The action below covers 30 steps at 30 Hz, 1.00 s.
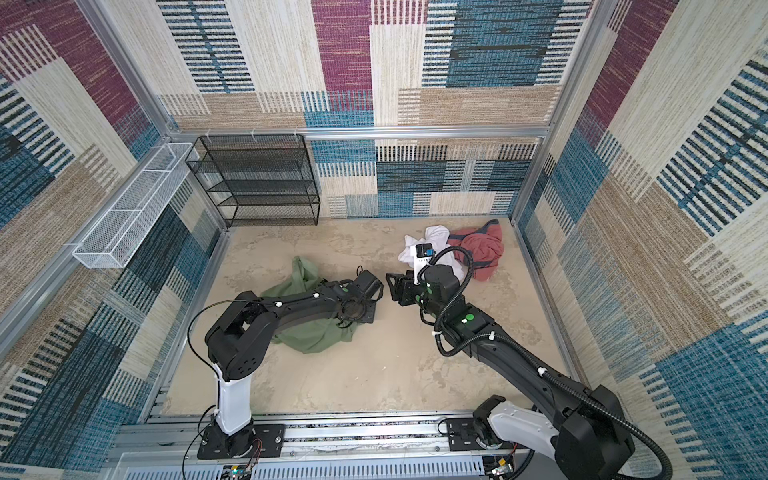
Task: Pick out a specific cloth from the pile
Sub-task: 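Grasp the green shirt's trimmed edge with the left gripper and lift it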
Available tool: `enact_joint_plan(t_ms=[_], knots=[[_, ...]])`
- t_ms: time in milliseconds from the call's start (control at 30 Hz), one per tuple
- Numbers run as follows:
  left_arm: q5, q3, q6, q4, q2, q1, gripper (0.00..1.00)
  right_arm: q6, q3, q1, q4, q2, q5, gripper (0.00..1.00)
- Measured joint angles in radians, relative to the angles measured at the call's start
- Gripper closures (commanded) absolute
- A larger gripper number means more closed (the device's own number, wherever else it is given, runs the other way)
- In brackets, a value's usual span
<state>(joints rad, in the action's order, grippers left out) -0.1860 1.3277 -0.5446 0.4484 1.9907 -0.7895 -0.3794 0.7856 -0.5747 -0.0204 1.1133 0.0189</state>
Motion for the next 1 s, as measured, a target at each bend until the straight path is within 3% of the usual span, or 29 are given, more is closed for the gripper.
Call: enact_joint_plan(t_ms=[167,567,1000], knots=[[0.011,-0.022,0.007,0.007,-0.040,0.000,1.00,-0.002,0.029,0.000,-0.006,0.032,0.009,0.34],[0.011,-0.039,0.053,0.018,-0.312,0.020,1.00,-0.038,0.001,0.000,-0.006,0.008,0.015,0.34],[0.021,-0.117,0.076,0.047,-0.595,0.184,1.00,-0.034,0.010,0.000,-0.004,0.018,0.026,0.34]])
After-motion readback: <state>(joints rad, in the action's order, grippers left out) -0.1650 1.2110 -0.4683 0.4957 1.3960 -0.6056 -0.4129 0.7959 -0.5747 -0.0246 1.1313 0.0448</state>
